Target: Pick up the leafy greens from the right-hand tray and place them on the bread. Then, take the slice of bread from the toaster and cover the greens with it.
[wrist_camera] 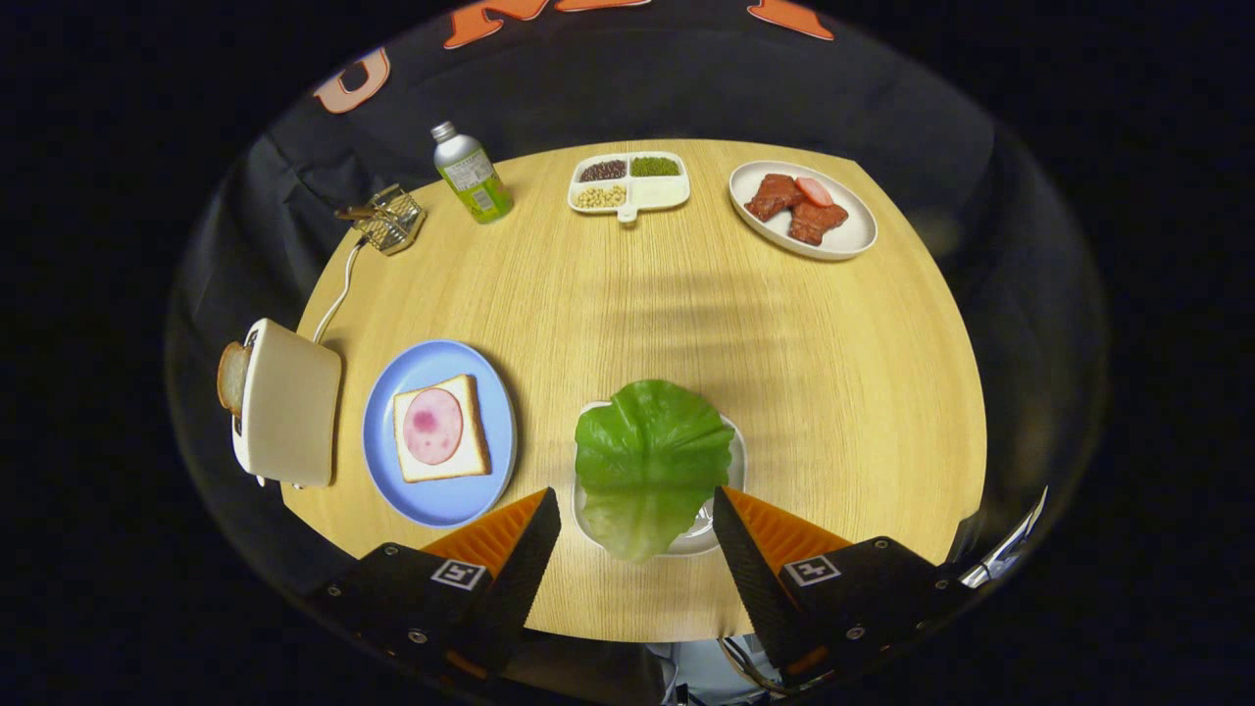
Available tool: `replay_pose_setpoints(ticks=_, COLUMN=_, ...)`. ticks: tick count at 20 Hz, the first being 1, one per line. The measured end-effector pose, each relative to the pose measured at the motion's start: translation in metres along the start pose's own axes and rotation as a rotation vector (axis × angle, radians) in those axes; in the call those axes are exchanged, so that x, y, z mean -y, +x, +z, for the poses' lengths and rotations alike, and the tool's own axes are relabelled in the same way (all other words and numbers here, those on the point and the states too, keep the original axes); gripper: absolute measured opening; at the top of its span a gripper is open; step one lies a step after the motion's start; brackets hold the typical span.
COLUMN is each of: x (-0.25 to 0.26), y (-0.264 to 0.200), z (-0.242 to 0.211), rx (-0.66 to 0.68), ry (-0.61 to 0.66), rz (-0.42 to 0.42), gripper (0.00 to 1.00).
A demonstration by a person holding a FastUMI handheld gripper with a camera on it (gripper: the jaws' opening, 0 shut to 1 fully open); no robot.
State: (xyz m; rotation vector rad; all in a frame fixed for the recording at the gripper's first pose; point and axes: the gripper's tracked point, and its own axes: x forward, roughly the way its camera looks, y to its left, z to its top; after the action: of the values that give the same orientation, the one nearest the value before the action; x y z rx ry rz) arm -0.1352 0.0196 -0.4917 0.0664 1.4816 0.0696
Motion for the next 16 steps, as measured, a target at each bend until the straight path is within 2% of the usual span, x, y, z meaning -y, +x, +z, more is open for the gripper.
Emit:
replay_pose_setpoints(ticks=10, x=0.004, y=0.062, z=-0.015, rx=-0.126, ry=0.094, rz=-0.011, gripper=0.86)
replay_pose_setpoints(ticks=16, x=0.011, y=0.082, z=-0.023, rx=-0.149, ry=0.102, rz=-0.074, gripper=0.74)
